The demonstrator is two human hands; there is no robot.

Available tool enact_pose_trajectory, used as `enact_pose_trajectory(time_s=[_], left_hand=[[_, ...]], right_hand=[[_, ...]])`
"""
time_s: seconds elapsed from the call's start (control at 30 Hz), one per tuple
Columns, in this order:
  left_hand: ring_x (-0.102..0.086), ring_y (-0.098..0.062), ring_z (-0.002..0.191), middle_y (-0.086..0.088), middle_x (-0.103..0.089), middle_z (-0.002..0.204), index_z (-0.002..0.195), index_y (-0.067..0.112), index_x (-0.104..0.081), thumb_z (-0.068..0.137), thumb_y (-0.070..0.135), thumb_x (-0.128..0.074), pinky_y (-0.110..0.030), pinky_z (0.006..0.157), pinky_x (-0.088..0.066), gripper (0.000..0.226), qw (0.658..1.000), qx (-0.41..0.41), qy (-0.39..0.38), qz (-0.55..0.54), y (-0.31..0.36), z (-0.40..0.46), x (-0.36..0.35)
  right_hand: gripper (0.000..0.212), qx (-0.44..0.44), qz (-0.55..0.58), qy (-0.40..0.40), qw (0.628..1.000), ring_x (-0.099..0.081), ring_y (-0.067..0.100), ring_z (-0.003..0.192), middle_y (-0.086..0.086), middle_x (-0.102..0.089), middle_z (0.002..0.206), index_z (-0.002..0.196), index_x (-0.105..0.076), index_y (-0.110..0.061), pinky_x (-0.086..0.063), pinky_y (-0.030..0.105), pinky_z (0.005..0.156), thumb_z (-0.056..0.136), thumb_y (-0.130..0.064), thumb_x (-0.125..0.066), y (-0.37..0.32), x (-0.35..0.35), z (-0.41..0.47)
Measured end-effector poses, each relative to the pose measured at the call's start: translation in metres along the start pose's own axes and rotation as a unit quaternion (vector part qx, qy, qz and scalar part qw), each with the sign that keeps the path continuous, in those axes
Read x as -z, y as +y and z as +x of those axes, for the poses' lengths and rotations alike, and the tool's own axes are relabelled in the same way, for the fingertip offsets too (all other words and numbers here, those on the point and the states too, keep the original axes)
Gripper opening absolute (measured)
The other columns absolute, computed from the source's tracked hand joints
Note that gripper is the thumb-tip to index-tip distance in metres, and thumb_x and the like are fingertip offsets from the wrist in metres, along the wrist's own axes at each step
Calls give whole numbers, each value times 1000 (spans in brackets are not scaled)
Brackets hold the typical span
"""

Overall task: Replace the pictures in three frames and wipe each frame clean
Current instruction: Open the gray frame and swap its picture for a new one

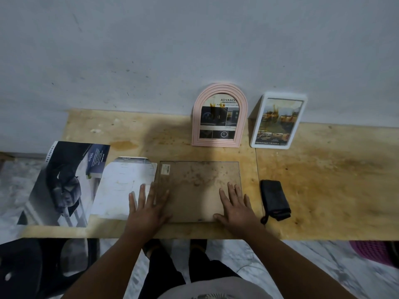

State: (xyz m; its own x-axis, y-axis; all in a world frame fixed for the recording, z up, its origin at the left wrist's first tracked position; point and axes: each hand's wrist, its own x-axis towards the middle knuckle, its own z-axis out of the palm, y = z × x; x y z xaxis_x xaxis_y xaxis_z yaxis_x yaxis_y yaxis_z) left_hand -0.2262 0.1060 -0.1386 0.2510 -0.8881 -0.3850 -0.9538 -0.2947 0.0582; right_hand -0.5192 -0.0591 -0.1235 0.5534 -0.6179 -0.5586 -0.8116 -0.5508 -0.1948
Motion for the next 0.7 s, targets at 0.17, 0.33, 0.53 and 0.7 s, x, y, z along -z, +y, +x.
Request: enact_pose_trajectory(time_s=[0.17,0.33,0.53,0.7], left_hand=[[-11,-51,154,-20,-13,169,162,34,-16,85,82,-24,-69,119,5,91,1000,15,-8,-3,1,2,5],[-59,-40,116,-18,-57,134,150,30,-44,83,78,-38,-57,96,-43,83,999,25,-6,23,10,6,24],[-67,-25,105,-6,-48,133,153,32,-33,94,62,-52,-36,88,-58,69,986,97,-37,-127,23,-6,33],[-62,-31,113,-11,-38,141,158,33,-26,92,50,-59,-43,99,-55,76,947,167,-75,-263,29,0,36]], right_hand=[[90,-10,9,-2,1000,36,22,149,-2,40,161,160,18,-37,4,56,123,96,-75,-32,0,-1,2],[83,-19,94,-3,995,14,25,157,2,16,170,164,-8,-32,-15,58,124,97,-62,-48,-7,22,4],[63,-198,334,119,914,-60,32,114,11,-55,132,137,-46,-27,-54,42,91,87,-62,-62,9,30,-1],[60,-197,444,114,867,-65,25,98,13,-62,130,152,-35,-21,-52,34,77,101,-39,-59,14,32,-11]])
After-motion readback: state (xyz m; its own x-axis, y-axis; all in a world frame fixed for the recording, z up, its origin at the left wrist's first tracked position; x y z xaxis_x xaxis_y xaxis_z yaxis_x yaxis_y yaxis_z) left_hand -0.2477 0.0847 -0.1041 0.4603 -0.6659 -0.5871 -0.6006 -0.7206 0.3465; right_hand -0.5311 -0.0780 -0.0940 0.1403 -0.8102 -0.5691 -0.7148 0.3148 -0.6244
